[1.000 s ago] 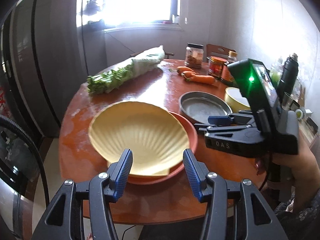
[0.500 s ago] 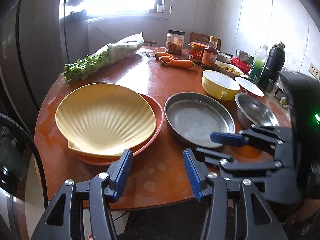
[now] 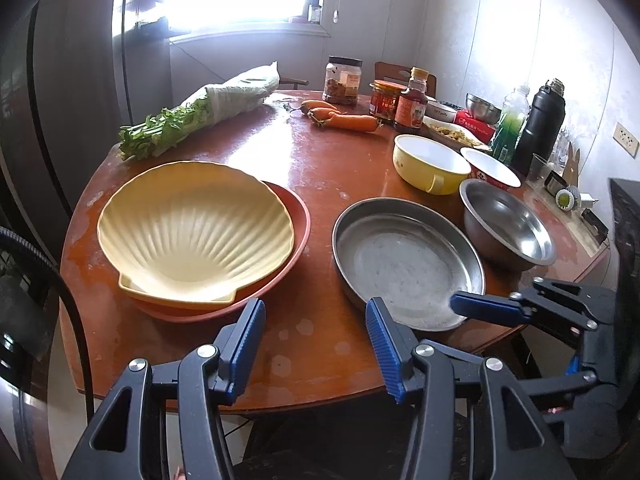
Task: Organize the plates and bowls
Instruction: 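Move the left gripper to the rim of the shallow steel pan, then grasp the steel pan rim with the left gripper and lift it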
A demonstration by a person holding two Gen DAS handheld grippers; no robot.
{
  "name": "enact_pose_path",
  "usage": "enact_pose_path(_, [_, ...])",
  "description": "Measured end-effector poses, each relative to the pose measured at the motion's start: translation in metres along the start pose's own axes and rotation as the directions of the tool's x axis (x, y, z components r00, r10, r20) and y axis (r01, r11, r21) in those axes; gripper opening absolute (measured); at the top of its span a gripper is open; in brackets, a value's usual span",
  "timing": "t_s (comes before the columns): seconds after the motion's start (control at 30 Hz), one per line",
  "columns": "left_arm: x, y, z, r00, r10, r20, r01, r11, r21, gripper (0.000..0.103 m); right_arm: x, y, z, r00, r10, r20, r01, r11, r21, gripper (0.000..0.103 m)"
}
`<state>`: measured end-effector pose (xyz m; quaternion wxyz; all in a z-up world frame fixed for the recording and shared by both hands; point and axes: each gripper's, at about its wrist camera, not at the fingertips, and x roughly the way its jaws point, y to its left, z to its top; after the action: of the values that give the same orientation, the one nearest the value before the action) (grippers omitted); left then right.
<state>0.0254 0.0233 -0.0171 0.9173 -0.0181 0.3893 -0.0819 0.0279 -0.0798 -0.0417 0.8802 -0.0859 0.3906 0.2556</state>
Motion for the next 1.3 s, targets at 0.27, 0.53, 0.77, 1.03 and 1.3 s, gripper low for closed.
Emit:
enact_pose_path(0.27, [0.006,-0.002,0.001,1.000,-0.026,0.002,0.026,0.999,-0.020,0.052,-0.040,-0.031,-0.020,0.996,-0.047,0.082,0.031,0.984,0.177,0.056])
enact_pose_path(0.53, [0.019,-0.009,0.003,0.999,-0.042,-0.018,0.041,0.999,-0.021,0.052,-0.027,-0.057,-0.022,0.996,-0.051,0.066,0.027,0.943,0.331,0.056])
enact_pose_path(0.77, [0.030,-0.013,0.009,0.998,-0.049,-0.028,0.048,0.998,-0.032,0.052,-0.010,-0.058,-0.014,0.994,-0.082,0.075,0.052,0.938,0.342,0.056])
enact_pose_path(1.03, [0.043,-0.020,0.012,0.999,-0.030,-0.046,0.030,1.000,-0.006,0.052,0.004,-0.067,-0.010,0.990,-0.121,0.076,0.087,0.932,0.352,0.055])
enact_pose_path(1.3, [0.055,-0.025,0.015,0.998,-0.023,-0.056,0.023,1.000,0.003,0.052,0.014,-0.077,-0.007,0.987,-0.135,0.084,0.097,0.930,0.355,0.040])
